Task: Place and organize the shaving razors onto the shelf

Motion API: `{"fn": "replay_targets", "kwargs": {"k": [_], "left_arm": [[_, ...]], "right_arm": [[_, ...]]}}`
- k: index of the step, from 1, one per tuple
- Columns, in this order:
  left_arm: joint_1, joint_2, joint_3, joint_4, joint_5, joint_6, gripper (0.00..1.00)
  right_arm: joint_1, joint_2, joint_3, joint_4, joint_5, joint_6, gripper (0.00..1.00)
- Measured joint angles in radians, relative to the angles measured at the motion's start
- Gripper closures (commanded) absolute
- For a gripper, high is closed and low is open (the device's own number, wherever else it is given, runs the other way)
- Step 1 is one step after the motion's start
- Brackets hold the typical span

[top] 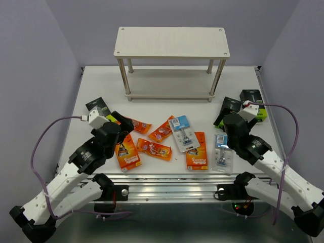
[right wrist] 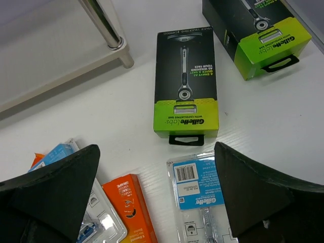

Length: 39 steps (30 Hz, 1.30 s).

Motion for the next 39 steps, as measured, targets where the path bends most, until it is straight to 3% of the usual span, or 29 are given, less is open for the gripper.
{"fn": "replay_targets", "kwargs": {"k": [10, 23, 28, 31, 39], "left_arm": [[0.0, -0.033, -0.002, -0.029, 0.002, -0.017, 0.01], [0.0, -0.032, -0.034, 0.006, 0.046, 0.016, 0.01], [0.0, -0.032, -0.056, 0.018, 0.065, 0.027, 0.01], [0.0, -0.025, -0.063, 0.026, 0.076, 0.029, 0.01], [0.0, -0.018, -0.074, 0.037, 0.095, 0.029, 0.01]], "right_arm": [[0.0, -0.014, 0.0, -0.014, -0.051, 0.002, 0.0], [0.0, 0.091, -0.005, -0.212, -0.263, 0.094, 0.0], [0.0, 0.103, -0.065, -0.093, -0.478, -0.015, 0.0], [0.0, 0.19, -0.069, 0.009, -0.586, -0.079, 0.0], [0.08, 0.483, -0.016, 0.218, -0.67, -0.236, 0.0]]}}
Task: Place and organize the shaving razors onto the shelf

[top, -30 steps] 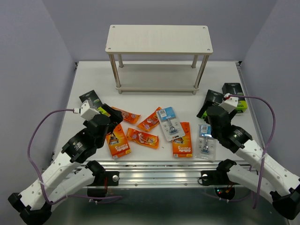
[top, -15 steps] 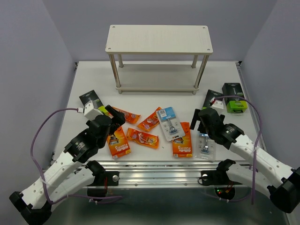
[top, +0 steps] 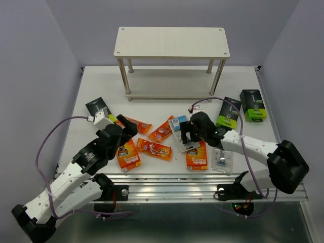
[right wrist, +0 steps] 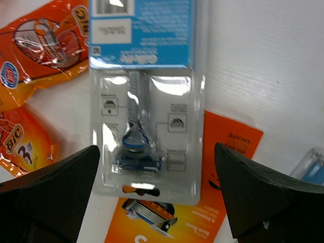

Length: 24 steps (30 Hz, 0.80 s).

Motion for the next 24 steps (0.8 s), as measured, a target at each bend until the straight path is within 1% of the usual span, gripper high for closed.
{"fn": "replay_targets", "kwargs": {"k": [2, 6, 7, 10, 11, 13, 14, 20, 21, 23, 24], "left_arm": [[0.0, 0.0, -0.001, 0.002, 0.001, 0.0, 0.01], [0.0, 0.0, -0.009, 0.002, 0.0, 0.0, 0.01], [0.001, 0.0, -0.01, 0.002, 0.0, 0.0, 0.01], [0.002, -0.003, -0.011, 0.002, 0.0, 0.0, 0.01], [0.002, -0.005, -0.011, 0.002, 0.0, 0.0, 0.01], [0.002, -0.008, -0.011, 0.002, -0.001, 0.0, 0.01], [0.002, -0.009, -0.011, 0.002, -0.001, 0.0, 0.01], [0.005, -0.009, -0.011, 0.002, -0.002, 0.0, 0.01], [0.006, -0.009, -0.011, 0.002, -0.002, 0.0, 0.01], [0.006, -0.009, -0.011, 0.002, -0.003, 0.0, 0.01], [0.006, -0.009, -0.011, 0.002, -0.004, 0.0, 0.01]], "right_arm": [[0.026, 0.057, 0.04, 0.021, 0.01, -0.039, 0.0], [0.067, 0.154, 0.111, 0.059, 0.046, -0.108, 0.09], [0.072, 0.172, 0.12, 0.063, 0.054, -0.121, 0.15], [0.075, 0.209, 0.129, 0.066, 0.079, -0.14, 0.27], [0.078, 0.22, 0.129, 0.065, 0.091, -0.142, 0.35], [0.08, 0.238, 0.129, 0.065, 0.11, -0.151, 0.45], [0.08, 0.244, 0.13, 0.067, 0.117, -0.15, 0.52], [0.083, 0.259, 0.13, 0.071, 0.13, -0.156, 0.67], [0.086, 0.263, 0.13, 0.073, 0.132, -0.156, 0.71], [0.088, 0.268, 0.134, 0.074, 0.138, -0.156, 0.76], [0.09, 0.269, 0.137, 0.075, 0.144, -0.156, 0.8]]}}
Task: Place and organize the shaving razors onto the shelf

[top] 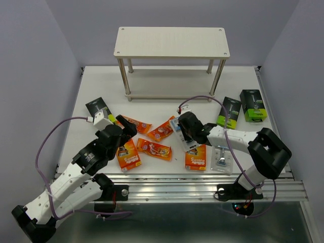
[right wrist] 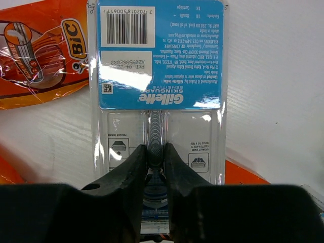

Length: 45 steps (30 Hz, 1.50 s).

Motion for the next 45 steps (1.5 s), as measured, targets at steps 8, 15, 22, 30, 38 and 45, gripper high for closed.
{"fn": "replay_targets", "kwargs": {"k": [8, 15, 22, 30, 38, 45], "left_arm": [[0.0, 0.0, 0.0, 0.0, -0.005, 0.0, 0.01], [0.0, -0.001, 0.0, 0.001, -0.024, 0.0, 0.01], [0.0, -0.006, -0.02, 0.037, -0.034, 0.009, 0.01], [0.0, 0.008, -0.022, 0.053, -0.044, 0.015, 0.01], [0.007, 0.006, -0.032, 0.052, -0.064, 0.014, 0.01], [0.013, 0.0, -0.033, 0.05, -0.08, 0.003, 0.01]], "right_arm": [[0.01, -0.011, 0.004, -0.009, 0.056, 0.035, 0.94], [0.01, -0.144, 0.007, 0.005, 0.142, 0.06, 0.95], [0.006, -0.089, 0.084, 0.148, 0.259, -0.024, 0.95], [-0.088, 0.142, 0.216, 0.426, 0.296, -0.125, 0.95], [-0.182, 0.352, 0.352, 0.65, 0.3, -0.205, 0.95], [-0.221, 0.468, 0.417, 0.757, 0.301, -0.256, 0.94]]}}
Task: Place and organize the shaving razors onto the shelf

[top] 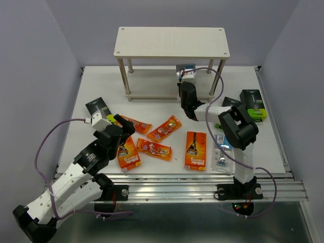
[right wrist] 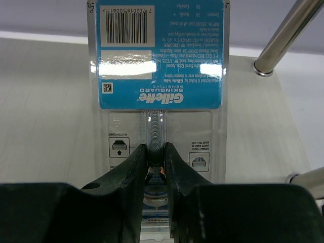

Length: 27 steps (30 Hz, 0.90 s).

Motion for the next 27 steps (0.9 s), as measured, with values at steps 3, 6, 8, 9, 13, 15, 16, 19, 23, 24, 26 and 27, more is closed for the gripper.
{"fn": "replay_targets", "kwargs": {"k": [3, 6, 8, 9, 13, 15, 16, 19, 23, 24, 26, 27], "left_arm": [[0.0, -0.001, 0.0, -0.002, -0.006, -0.007, 0.01], [0.001, 0.0, 0.0, -0.006, -0.011, -0.01, 0.01], [0.001, 0.002, 0.0, -0.007, -0.015, -0.013, 0.01], [0.001, 0.004, 0.0, -0.008, -0.016, -0.014, 0.01], [0.007, 0.014, 0.0, -0.019, -0.024, -0.021, 0.01], [0.007, 0.015, 0.0, -0.023, -0.026, -0.022, 0.01], [0.007, 0.014, 0.0, -0.026, -0.027, -0.023, 0.01], [0.008, 0.015, 0.0, -0.03, -0.03, -0.023, 0.01], [0.012, 0.015, 0.0, -0.032, -0.031, -0.025, 0.01], [0.012, 0.015, 0.0, -0.032, -0.033, -0.026, 0.01], [0.013, 0.016, 0.0, -0.032, -0.034, -0.027, 0.01], [0.014, 0.016, 0.0, -0.032, -0.034, -0.027, 0.01]], "right_arm": [[-0.018, 0.039, 0.03, 0.031, 0.0, -0.006, 0.94], [-0.032, 0.078, 0.055, 0.054, 0.006, -0.006, 0.93], [-0.033, 0.097, 0.072, 0.068, 0.014, -0.008, 0.92], [-0.035, 0.111, 0.087, 0.078, 0.018, -0.009, 0.92], [-0.039, 0.154, 0.12, 0.098, 0.021, -0.014, 0.91], [-0.045, 0.173, 0.127, 0.108, 0.02, -0.015, 0.9], [-0.046, 0.18, 0.13, 0.112, 0.02, -0.016, 0.9], [-0.056, 0.195, 0.137, 0.125, 0.013, -0.021, 0.88], [-0.074, 0.199, 0.146, 0.118, -0.019, -0.021, 0.88], [-0.079, 0.199, 0.15, 0.111, -0.03, -0.02, 0.88], [-0.09, 0.199, 0.153, 0.102, -0.048, -0.019, 0.88], [-0.092, 0.199, 0.155, 0.099, -0.053, -0.019, 0.88]]}}
